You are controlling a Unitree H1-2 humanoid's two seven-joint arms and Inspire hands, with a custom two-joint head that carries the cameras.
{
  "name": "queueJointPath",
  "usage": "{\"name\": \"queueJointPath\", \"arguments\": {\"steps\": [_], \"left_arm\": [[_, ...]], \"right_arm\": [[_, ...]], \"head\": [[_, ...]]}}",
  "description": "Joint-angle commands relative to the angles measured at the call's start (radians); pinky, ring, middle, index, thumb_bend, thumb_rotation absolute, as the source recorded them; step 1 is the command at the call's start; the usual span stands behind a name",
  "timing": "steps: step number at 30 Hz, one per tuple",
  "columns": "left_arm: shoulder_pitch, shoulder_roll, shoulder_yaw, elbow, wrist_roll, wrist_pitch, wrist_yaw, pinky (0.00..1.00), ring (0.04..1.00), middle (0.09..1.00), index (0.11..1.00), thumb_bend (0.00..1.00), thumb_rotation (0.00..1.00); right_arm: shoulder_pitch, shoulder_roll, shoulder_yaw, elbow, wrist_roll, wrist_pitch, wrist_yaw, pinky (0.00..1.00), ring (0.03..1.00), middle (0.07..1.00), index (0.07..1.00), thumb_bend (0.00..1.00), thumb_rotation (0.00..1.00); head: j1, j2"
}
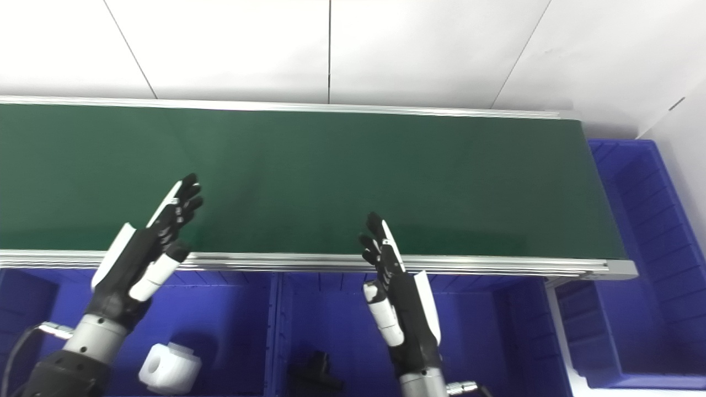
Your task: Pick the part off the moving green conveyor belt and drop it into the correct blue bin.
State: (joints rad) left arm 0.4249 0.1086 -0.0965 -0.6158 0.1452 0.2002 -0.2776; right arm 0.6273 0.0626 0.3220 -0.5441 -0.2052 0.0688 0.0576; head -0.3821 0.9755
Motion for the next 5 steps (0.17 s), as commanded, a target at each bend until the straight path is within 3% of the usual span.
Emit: {"name": "queueJointPath", "arguments": {"steps": [1, 5], "left_arm": [[0.0, -0.014, -0.006, -0.035, -0.028, -0.028, 0.026, 1.0, 0.99, 1.0, 1.0, 0.65, 0.89], [0.036, -0.053, 0.003, -0.079, -0.13, -0.021, 0.052, 1.0, 1.0, 1.0, 1.0, 0.68, 0.88]], "right_arm": [[0.002, -0.009, -0.004, -0.044, 0.009, 0.013, 0.002, 0.91, 0.925, 0.967, 0.981, 0.84, 0.99], [-0.002, -0.028, -0.014, -0.057, 0.024, 0.026, 0.009, 0.89, 0.924, 0.961, 0.98, 0.85, 0.99]], "head": [[0.023, 0.003], [0.051, 0.004]]}}
